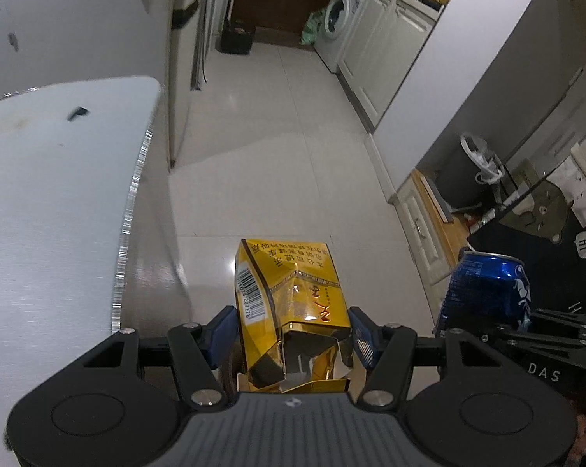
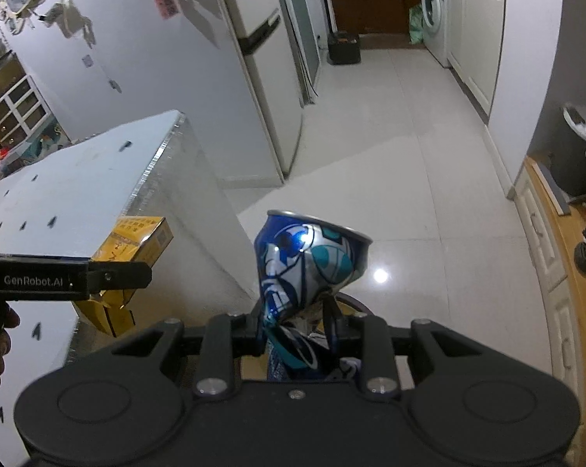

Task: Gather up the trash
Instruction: 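Carry the yellow box and blue can off the table to above the bin, then open the left tool over the bin while the right tool releases the blue can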

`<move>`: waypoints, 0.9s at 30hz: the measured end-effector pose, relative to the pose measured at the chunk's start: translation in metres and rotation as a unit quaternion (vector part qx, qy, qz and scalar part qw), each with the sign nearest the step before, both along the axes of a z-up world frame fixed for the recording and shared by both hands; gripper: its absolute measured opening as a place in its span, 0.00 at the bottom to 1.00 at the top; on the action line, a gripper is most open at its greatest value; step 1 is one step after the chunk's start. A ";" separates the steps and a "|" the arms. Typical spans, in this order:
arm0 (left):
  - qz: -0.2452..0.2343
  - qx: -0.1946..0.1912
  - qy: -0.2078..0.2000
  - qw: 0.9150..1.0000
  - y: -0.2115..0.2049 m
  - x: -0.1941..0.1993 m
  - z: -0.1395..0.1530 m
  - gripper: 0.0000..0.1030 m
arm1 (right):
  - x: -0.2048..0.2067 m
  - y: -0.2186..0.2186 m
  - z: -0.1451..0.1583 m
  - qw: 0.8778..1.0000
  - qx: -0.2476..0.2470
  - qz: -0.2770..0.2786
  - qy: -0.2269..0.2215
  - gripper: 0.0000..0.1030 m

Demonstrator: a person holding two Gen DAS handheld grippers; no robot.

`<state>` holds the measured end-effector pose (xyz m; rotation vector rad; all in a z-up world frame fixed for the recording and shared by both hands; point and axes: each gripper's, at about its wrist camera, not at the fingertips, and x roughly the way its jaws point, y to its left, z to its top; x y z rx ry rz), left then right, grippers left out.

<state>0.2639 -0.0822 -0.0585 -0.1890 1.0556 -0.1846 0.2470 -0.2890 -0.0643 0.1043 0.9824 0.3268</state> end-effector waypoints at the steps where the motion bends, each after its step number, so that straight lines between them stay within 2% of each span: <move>1: -0.001 -0.001 0.005 1.000 -0.004 0.003 -0.005 0.60 | 0.002 -0.004 -0.004 1.000 0.000 0.000 0.004 0.28; 6: -0.006 0.003 0.039 0.999 -0.019 0.015 -0.031 0.60 | 0.020 -0.018 -0.032 0.999 0.010 -0.007 0.039 0.28; 14: -0.006 0.006 0.097 0.995 -0.025 0.029 -0.078 0.60 | 0.046 -0.022 -0.105 0.988 0.053 -0.053 0.133 0.28; 21: -0.001 0.002 0.137 0.991 -0.027 0.035 -0.117 0.60 | 0.054 -0.012 -0.182 0.962 0.106 -0.114 0.225 0.28; 25: 0.004 0.007 0.151 0.988 -0.028 0.040 -0.138 0.60 | 0.048 -0.009 -0.223 0.943 0.125 -0.147 0.270 0.28; 27: 0.008 0.007 0.158 0.987 -0.029 0.043 -0.150 0.60 | 0.043 -0.011 -0.242 0.930 0.136 -0.172 0.294 0.28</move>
